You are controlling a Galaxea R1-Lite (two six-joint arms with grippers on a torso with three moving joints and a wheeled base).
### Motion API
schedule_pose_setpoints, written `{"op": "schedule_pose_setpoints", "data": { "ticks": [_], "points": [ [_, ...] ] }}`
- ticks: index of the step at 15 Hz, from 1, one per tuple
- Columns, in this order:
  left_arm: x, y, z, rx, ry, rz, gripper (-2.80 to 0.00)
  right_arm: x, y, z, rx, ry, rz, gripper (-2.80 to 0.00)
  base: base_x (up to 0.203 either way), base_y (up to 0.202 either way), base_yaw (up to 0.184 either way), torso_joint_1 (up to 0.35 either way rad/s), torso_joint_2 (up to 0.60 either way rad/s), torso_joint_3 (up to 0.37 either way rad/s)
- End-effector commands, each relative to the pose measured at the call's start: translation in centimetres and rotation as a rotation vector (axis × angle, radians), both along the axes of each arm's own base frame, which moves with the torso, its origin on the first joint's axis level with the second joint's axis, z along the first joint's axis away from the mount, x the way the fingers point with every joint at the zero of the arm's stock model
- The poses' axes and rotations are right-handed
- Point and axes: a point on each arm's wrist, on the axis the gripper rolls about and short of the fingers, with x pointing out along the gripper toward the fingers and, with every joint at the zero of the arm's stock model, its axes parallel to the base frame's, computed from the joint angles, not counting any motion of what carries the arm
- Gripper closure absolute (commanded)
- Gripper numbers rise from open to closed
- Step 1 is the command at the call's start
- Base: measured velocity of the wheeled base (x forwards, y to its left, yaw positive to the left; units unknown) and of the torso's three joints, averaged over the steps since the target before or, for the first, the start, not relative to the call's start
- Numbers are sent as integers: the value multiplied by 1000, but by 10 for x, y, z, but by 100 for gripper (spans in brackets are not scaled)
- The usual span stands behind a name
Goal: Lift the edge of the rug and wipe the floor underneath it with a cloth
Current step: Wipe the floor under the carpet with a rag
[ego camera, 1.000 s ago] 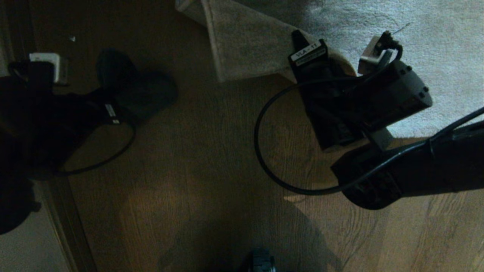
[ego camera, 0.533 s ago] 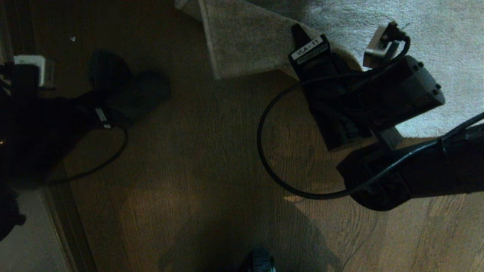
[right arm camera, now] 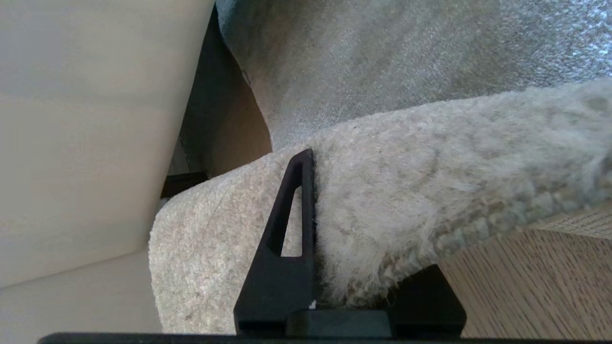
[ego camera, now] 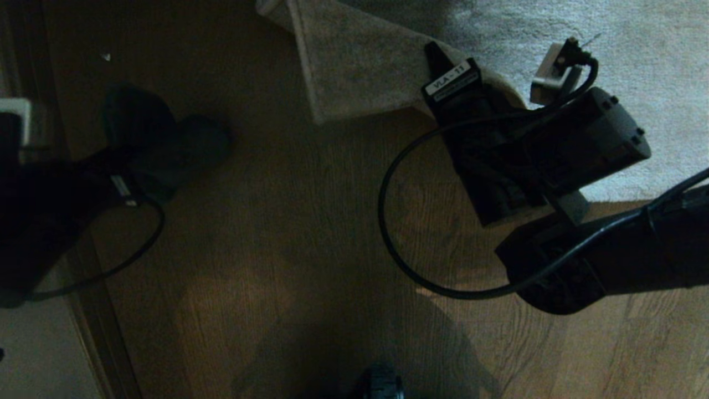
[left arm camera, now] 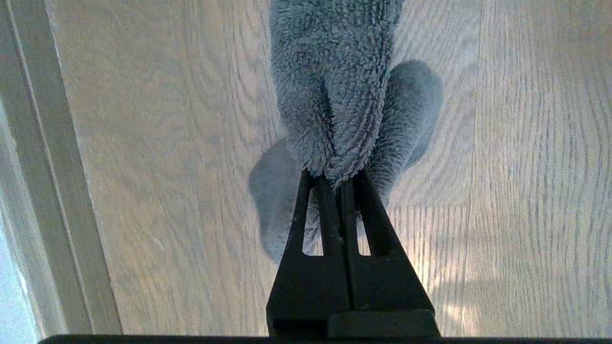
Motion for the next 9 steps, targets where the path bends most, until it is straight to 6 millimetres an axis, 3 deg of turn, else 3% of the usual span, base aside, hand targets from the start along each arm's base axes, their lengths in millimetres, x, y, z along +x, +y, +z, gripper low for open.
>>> {"op": "schedule_pose_setpoints", "data": {
  "ticks": [1,9],
  "points": [
    [-4,0,0,-1,-8,2,0,-2,-1,2,25,-21,2,0,0,0,0,0,0,0],
    [-16,1,-5,0,4,5,0,-2,-1,2,23,-20,2,0,0,0,0,0,0,0]
  ]
}}
